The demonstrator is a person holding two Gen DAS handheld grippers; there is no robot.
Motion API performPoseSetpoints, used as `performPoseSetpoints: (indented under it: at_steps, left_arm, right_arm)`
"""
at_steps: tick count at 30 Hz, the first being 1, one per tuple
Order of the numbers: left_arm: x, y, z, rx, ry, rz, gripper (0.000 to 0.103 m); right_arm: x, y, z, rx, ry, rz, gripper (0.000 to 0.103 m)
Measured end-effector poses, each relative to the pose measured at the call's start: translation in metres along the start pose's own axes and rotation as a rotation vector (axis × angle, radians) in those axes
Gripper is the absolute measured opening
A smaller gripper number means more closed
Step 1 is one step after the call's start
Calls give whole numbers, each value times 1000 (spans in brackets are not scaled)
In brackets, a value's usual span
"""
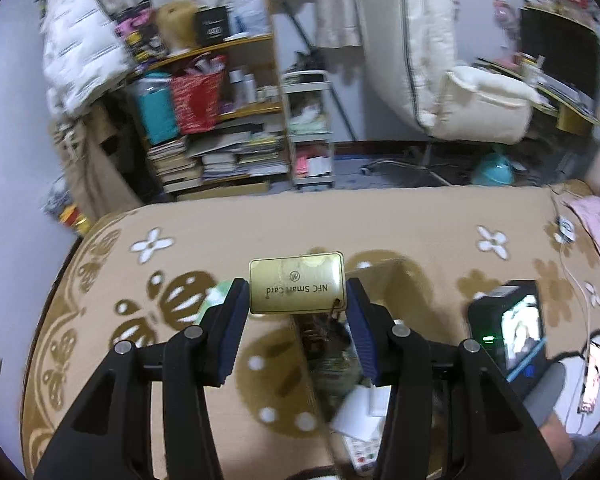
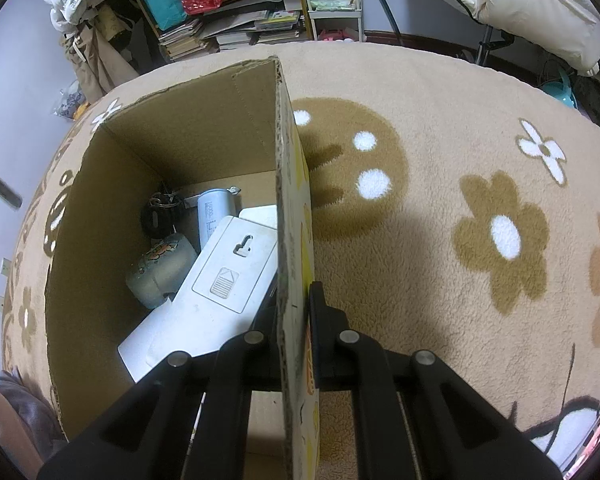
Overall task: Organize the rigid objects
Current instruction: 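Carry the gold NFC card tag with the left tool over the box, then drop the NFC card tag into the box by opening the left tool, then move the left tool to the green Pochacco board and grasp its edge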
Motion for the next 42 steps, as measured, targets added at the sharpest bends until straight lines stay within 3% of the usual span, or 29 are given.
performPoseSetpoints:
  at_steps: [7,13,16,18,23,30,35,42]
  left_arm:
    - [-16,20,-37,-9,69,76,47]
    - [-32,37,-39,5,105,118,50]
    - [-30,33,-32,47,111,87,68]
    - [-28,30,-23,78,110,51,85]
    - [-27,32,11,136,76,33,100]
    - [-45,72,76,231,-10,90,101]
    - [-64,116,119,242,-103,161,101]
    - [-91,178,144,269,-138,259,101]
  right_arm:
    - [0,0,0,1,1,0,9]
    - [0,0,0,1,0,0,9]
    - [0,0,1,2,0,0,9]
    - [0,-1,3,2,0,0,9]
    - [0,-2,5,-3,-3,2,9]
    - [-1,-2,6,-4,-4,2,9]
    - [0,-2,6,-7,-7,3,9]
    - [1,0,5,-4,-5,3,9]
Point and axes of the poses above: each gripper's, at about its wrist camera, not at the fingertips, and y roughly the way its jaws point, z to its left, x to its top, the point moved 8 cm from there along y, roughly the way its jaws point, and after that the axes turned 8 degrees about x, right-handed, at the moved point
